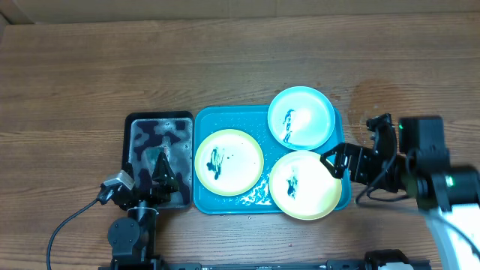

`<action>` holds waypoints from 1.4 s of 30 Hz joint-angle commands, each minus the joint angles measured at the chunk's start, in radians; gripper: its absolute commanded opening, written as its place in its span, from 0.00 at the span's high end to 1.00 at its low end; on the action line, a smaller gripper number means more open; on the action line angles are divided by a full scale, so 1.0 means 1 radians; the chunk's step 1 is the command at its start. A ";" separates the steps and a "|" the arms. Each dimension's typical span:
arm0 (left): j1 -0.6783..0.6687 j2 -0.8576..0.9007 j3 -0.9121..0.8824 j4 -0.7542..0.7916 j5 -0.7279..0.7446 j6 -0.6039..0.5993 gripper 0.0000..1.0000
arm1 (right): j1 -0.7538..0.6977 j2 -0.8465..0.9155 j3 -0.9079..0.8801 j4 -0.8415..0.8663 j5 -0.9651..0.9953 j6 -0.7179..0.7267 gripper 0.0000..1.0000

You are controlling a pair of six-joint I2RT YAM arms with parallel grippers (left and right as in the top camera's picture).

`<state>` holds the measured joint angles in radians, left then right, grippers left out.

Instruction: Clean dirty plates on tray and stack at the side

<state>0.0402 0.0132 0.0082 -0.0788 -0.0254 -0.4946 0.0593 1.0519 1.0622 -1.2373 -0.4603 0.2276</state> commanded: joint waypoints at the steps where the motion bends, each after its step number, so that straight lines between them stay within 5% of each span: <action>1: 0.005 -0.007 -0.003 0.002 0.012 0.023 0.00 | 0.000 0.093 0.045 -0.052 -0.016 -0.023 0.00; 19: 0.005 -0.007 -0.003 0.027 0.019 0.021 0.01 | 0.098 0.212 0.045 -0.026 -0.013 -0.101 0.01; 26: 0.005 -0.002 0.032 -0.058 0.206 0.030 0.00 | 0.099 0.212 0.045 0.017 -0.016 -0.098 0.00; 32: 0.005 0.145 0.256 -0.279 0.143 0.107 0.00 | 0.099 0.212 0.045 0.048 -0.017 -0.098 0.01; 42: 0.005 0.766 0.897 -0.714 0.140 0.215 0.00 | 0.148 0.244 0.045 0.177 -0.016 -0.099 0.01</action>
<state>0.0402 0.6140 0.7235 -0.7116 0.1165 -0.3710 0.1699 1.2758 1.0801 -1.0885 -0.4679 0.1368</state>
